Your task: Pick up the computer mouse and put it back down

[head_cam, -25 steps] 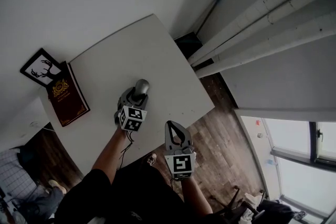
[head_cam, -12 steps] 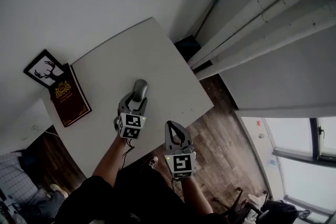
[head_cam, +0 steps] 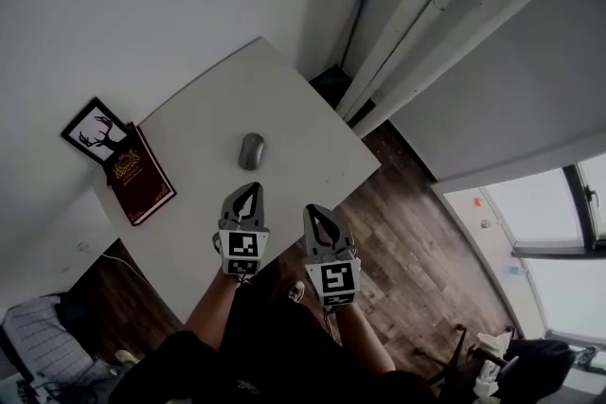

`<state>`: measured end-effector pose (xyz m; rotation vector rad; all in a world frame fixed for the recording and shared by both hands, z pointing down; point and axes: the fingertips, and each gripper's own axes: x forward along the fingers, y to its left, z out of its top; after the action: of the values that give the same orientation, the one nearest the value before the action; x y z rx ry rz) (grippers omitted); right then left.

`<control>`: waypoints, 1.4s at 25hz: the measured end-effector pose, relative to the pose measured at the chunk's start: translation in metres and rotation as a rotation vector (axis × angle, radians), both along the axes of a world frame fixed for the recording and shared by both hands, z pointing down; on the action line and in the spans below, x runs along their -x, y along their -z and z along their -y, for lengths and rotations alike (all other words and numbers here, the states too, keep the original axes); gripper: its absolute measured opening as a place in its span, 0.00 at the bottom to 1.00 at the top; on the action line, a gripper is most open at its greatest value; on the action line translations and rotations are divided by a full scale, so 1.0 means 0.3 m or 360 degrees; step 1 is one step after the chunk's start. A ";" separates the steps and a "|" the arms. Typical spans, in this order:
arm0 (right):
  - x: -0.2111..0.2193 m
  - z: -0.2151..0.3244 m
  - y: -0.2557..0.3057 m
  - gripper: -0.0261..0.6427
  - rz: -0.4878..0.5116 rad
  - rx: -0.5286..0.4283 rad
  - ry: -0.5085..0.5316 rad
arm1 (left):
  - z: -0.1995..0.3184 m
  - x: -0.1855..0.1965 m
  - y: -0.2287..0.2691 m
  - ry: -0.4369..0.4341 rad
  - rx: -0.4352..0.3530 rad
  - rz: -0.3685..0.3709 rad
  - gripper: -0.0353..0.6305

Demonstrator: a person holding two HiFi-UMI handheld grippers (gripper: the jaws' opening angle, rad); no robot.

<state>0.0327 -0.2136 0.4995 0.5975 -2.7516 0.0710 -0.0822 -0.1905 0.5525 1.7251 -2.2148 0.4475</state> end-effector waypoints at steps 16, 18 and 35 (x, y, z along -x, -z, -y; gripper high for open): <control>-0.208 -0.178 0.119 0.07 0.0171 -0.0170 0.0037 | -0.438 -0.407 0.192 0.0026 -0.0104 -0.0070 0.06; -0.225 -0.246 0.149 0.07 0.0212 -0.0191 0.0059 | -0.481 -0.403 0.215 0.0049 -0.0134 -0.0074 0.05; -0.098 -0.568 0.377 0.07 0.0374 -0.0323 0.0070 | -0.705 -0.269 0.400 -0.0004 -0.0338 -0.0049 0.06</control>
<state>0.0622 -0.0433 0.3864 0.6154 -3.0229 -0.1599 -0.0015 0.0210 0.4326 1.8245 -2.3095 0.1900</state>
